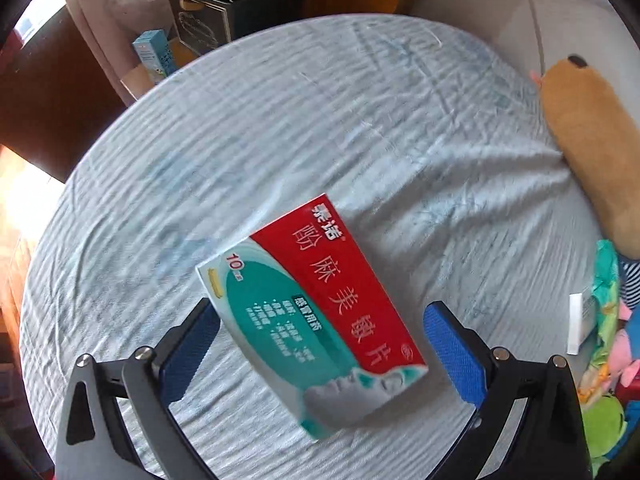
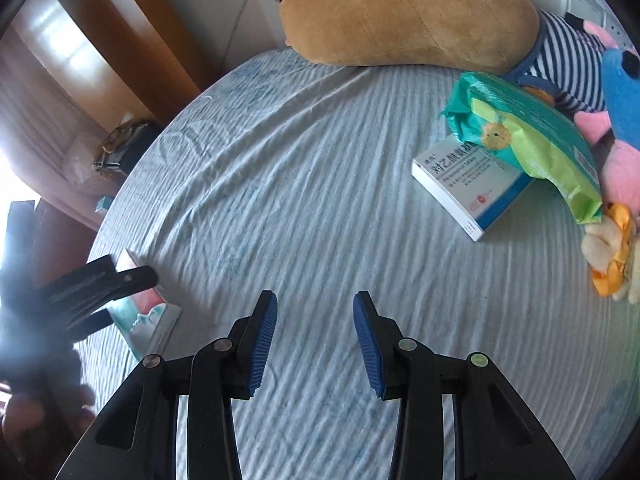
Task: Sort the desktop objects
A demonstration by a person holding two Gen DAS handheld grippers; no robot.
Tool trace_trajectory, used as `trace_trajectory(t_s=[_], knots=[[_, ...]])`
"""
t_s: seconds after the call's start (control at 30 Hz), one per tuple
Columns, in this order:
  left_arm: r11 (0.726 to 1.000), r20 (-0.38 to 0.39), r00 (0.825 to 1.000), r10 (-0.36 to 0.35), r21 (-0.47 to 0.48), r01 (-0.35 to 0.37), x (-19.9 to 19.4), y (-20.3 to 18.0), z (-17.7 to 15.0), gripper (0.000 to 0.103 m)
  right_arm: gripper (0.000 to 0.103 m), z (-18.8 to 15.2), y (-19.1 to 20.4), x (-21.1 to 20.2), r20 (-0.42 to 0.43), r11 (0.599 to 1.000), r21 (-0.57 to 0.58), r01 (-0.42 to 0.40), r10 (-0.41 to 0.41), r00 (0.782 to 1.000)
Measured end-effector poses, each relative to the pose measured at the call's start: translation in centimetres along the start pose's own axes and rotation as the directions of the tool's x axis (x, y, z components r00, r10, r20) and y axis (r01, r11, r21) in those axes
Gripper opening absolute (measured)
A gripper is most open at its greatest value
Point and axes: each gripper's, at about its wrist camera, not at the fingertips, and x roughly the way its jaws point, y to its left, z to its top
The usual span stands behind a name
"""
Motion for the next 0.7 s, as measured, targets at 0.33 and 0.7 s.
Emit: trace_trajectory(t_s=[0.33, 0.7], knots=[[0.926, 0.106, 0.989, -0.101, 0.373, 0.055, 0.0, -3.6, -2.4, 0.089, 0.036, 1.8, -4.6, 0.0, 0.054, 0.984, 0.165, 0.066, -0.075, 0.996], [0.828, 0.13, 0.969, -0.212, 0.55, 0.107, 0.9, -6.6, 0.1, 0.083, 0.094, 5.7, -5.2, 3.2, 0.078, 0.956, 0.169, 0.241, -0.257, 0.963]])
